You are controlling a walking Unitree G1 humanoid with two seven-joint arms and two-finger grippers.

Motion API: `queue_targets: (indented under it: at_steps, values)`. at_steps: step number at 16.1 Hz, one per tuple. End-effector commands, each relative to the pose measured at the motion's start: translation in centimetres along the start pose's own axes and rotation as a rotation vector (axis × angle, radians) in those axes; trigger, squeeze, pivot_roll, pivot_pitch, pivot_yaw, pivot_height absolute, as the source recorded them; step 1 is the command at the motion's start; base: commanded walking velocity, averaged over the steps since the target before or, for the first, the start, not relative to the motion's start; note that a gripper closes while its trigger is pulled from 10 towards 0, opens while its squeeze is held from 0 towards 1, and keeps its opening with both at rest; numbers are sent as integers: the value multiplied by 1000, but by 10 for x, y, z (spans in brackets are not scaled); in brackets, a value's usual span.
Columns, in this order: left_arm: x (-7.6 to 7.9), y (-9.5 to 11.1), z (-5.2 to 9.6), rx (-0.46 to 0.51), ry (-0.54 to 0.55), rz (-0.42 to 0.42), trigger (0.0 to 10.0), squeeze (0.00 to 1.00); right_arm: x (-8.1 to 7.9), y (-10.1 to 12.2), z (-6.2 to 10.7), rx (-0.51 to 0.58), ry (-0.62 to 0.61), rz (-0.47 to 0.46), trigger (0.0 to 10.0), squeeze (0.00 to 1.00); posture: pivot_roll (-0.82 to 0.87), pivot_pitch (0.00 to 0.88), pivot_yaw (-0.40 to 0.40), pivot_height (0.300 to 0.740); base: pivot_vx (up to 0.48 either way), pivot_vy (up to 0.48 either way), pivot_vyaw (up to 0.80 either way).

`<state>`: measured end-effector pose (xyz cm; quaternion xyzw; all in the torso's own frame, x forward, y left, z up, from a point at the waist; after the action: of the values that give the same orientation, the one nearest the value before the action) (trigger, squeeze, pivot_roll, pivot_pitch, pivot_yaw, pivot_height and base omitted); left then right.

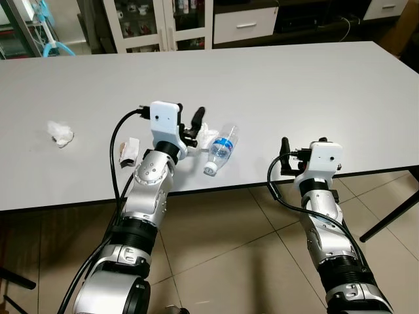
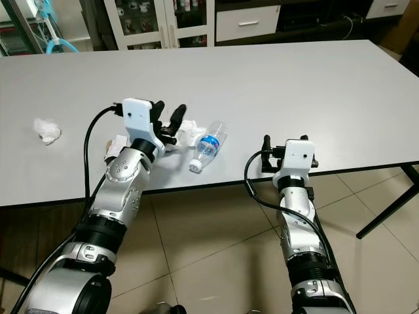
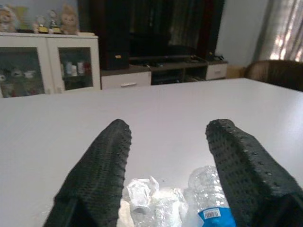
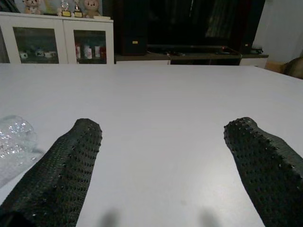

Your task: Picking trash to rubbish bin

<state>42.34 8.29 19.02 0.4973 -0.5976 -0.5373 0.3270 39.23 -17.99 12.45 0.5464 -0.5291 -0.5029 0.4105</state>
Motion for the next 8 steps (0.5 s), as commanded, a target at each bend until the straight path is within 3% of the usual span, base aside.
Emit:
queue_targets:
  at_steps: [1,4,5,6,8]
  values:
    - [7,3,-4,-4,-47,-23,10000,1000,-2,5,-3,8,5,0,10000,0,-64,60,21,740,0,0,0]
    - [19,7,-8,-4,-118,-60,10000,1000,-3,4,-3,4,9,-4,10000,0,-65,62,26,740,0,0,0]
    - [28,8,-9,-12,-167,-112,10000,169,-4,4,-2,1,10,-10,10000,0,-67,61,31,740,0,0,0]
    - [33,9,-10,-15,-192,-159,10000,0,-5,3,-2,0,11,-13,10000,0,-69,61,33,740,0,0,0]
    - [31,5,-12,-35,-181,-175,10000,0,-7,3,-2,-2,15,-14,10000,0,-76,61,39,740,0,0,0]
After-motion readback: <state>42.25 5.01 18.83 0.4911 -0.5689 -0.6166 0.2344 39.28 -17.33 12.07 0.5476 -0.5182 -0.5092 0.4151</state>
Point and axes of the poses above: a point about 5 cm out from each wrist's last joint towards the gripper, its own z axis pointing back from the gripper into the wrist, its own y axis along the axis of the wrist's last joint, x = y × z, the point moved 6 cm from there along -z, pointing out of the wrist towards the gripper, and after that the axes turned 9 degrees about -z, right-handed, at the moved point
